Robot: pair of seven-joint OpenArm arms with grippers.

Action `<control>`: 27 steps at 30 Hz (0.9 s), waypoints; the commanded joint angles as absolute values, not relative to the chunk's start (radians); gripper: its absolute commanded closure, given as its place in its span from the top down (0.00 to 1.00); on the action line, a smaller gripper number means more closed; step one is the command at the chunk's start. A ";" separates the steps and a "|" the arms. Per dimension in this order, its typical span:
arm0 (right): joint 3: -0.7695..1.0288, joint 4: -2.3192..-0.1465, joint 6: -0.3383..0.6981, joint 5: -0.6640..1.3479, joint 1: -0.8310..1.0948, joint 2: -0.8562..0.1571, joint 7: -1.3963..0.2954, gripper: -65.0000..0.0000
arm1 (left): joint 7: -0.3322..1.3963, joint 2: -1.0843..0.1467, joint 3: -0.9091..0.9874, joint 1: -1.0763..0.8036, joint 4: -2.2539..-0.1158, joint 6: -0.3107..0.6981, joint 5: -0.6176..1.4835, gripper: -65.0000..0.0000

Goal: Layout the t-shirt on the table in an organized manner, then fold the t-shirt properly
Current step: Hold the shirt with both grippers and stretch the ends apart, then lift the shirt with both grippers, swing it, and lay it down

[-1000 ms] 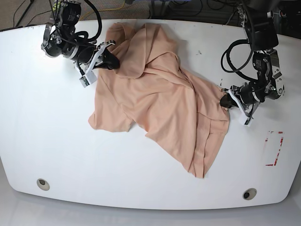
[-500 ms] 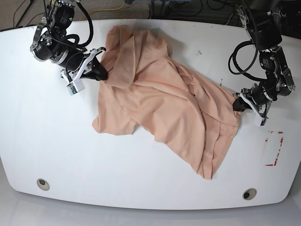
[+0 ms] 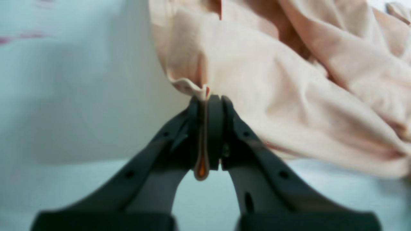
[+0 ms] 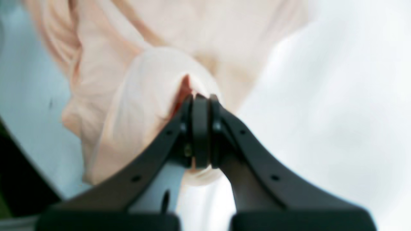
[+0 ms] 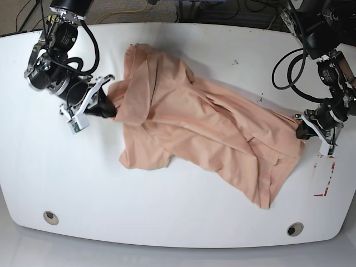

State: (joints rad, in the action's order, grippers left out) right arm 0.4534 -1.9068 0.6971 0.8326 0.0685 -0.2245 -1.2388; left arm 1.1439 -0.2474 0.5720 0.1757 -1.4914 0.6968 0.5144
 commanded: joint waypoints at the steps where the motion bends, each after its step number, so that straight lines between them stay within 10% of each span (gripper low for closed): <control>1: 0.464 -1.868 0.698 0.849 -0.004 -0.260 -1.221 0.00 | 1.138 -0.260 0.570 0.220 -1.550 0.698 0.535 0.00; 27: 0.506 -1.349 0.698 0.885 -0.619 -0.484 -1.224 0.00 | 1.326 -0.259 0.522 0.641 -1.661 0.698 0.527 0.00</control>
